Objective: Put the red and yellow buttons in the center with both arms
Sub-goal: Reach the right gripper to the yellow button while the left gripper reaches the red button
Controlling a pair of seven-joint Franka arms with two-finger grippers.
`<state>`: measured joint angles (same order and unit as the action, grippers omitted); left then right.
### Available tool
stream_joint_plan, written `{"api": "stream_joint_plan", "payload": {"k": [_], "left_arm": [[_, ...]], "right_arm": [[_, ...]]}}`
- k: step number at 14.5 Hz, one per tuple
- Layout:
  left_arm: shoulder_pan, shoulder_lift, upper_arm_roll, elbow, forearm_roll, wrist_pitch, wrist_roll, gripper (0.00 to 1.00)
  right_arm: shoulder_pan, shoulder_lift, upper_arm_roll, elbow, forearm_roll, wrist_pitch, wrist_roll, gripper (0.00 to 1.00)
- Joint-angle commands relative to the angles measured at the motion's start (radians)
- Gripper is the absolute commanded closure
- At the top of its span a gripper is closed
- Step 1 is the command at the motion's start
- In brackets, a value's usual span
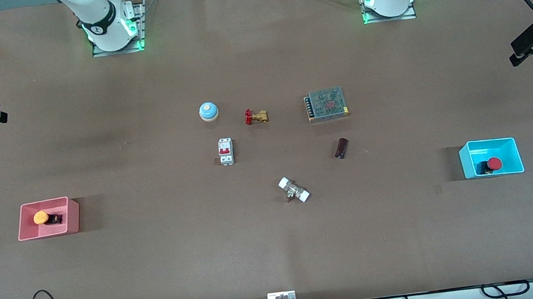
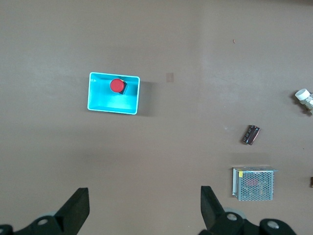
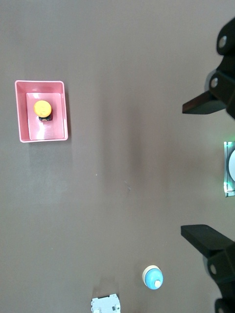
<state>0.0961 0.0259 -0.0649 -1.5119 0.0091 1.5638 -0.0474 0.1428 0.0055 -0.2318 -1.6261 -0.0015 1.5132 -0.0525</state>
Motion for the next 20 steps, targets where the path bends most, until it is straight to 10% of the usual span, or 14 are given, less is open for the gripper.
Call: {"api": "stream_joint_plan", "payload": {"k": [1,8,20], "left_arm": [[0.007,0.003,-0.01,0.016,-0.023,-0.025,0.004,0.0],[0.01,0.023,-0.003,0.022,-0.009,-0.013,0.006,0.0],[0.076,0.279,-0.003,0.027,0.068,0.178,0.078,0.0]], "right_arm": [[-0.005,-0.036,0.006,-0.034,-0.015,-0.004,0.011,0.0],[-0.018,0.043,0.003,-0.027,-0.017,0.074,-0.007,0.0],[-0.1,0.487,0.003,0.046,-0.029,0.513,-0.009,0.0]]}}
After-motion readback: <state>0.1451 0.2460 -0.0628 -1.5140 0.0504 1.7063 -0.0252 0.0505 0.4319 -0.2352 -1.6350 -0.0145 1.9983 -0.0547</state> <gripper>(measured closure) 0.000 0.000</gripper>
